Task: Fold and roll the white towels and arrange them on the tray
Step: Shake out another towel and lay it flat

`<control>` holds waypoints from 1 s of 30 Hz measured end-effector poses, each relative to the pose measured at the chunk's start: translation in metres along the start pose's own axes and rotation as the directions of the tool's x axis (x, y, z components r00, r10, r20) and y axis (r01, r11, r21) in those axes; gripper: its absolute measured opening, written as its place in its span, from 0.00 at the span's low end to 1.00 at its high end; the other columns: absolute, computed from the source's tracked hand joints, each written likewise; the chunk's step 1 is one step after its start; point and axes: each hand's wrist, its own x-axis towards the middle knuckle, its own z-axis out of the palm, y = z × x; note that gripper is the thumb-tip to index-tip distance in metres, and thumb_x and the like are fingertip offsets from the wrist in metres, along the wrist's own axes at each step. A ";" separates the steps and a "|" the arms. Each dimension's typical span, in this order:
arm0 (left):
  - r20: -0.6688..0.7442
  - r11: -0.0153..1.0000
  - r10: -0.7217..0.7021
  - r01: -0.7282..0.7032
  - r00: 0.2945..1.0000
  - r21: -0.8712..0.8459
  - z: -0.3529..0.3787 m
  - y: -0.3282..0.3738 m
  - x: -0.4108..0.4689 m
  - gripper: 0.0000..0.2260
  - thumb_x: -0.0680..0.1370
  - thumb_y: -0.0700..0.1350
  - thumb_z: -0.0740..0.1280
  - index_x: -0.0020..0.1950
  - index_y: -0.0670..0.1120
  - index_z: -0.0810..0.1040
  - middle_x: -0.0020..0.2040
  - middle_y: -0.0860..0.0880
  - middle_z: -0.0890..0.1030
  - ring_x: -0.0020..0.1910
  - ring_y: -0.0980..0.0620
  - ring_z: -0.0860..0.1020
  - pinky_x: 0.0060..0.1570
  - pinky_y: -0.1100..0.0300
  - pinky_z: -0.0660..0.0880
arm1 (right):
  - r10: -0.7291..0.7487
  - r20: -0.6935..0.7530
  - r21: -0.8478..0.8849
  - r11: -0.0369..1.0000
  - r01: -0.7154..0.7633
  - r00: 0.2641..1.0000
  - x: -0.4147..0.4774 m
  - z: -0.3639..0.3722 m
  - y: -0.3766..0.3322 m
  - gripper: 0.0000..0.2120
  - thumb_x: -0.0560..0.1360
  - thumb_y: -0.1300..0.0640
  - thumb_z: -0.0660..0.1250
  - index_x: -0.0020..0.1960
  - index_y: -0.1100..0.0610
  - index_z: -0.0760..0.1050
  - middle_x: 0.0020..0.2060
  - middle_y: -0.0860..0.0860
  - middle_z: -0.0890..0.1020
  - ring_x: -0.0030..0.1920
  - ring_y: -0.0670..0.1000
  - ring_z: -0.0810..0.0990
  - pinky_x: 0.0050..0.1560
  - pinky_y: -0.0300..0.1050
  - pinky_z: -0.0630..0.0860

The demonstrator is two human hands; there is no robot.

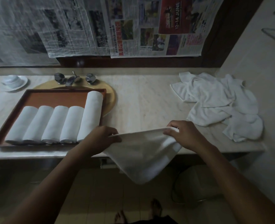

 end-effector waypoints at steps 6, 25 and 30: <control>-0.037 0.993 -0.099 0.096 0.994 -0.065 -0.003 -0.023 -0.018 0.11 0.80 0.48 0.72 0.42 0.43 0.84 0.33 0.47 0.81 0.31 0.55 0.78 0.34 0.62 0.72 | 0.058 -0.051 -0.104 0.993 -0.063 0.997 -0.005 -0.011 0.022 0.13 0.74 0.39 0.74 0.39 0.47 0.80 0.34 0.44 0.82 0.39 0.41 0.80 0.42 0.41 0.73; 0.015 0.955 0.042 -0.036 0.999 -0.296 0.032 0.038 -0.042 0.26 0.71 0.53 0.80 0.63 0.58 0.72 0.53 0.59 0.79 0.49 0.61 0.79 0.44 0.62 0.81 | -0.003 0.095 0.518 0.854 -0.047 0.995 -0.026 0.011 -0.073 0.03 0.82 0.59 0.67 0.54 0.53 0.78 0.39 0.54 0.84 0.36 0.51 0.82 0.35 0.45 0.79; -0.301 0.840 -0.049 -0.124 0.952 -0.528 0.051 0.073 -0.030 0.09 0.82 0.50 0.69 0.61 0.53 0.77 0.52 0.55 0.82 0.49 0.61 0.82 0.44 0.62 0.81 | -0.056 0.077 0.590 0.808 0.000 0.995 -0.019 0.015 -0.115 0.08 0.84 0.58 0.64 0.56 0.53 0.82 0.50 0.50 0.85 0.50 0.48 0.85 0.46 0.43 0.83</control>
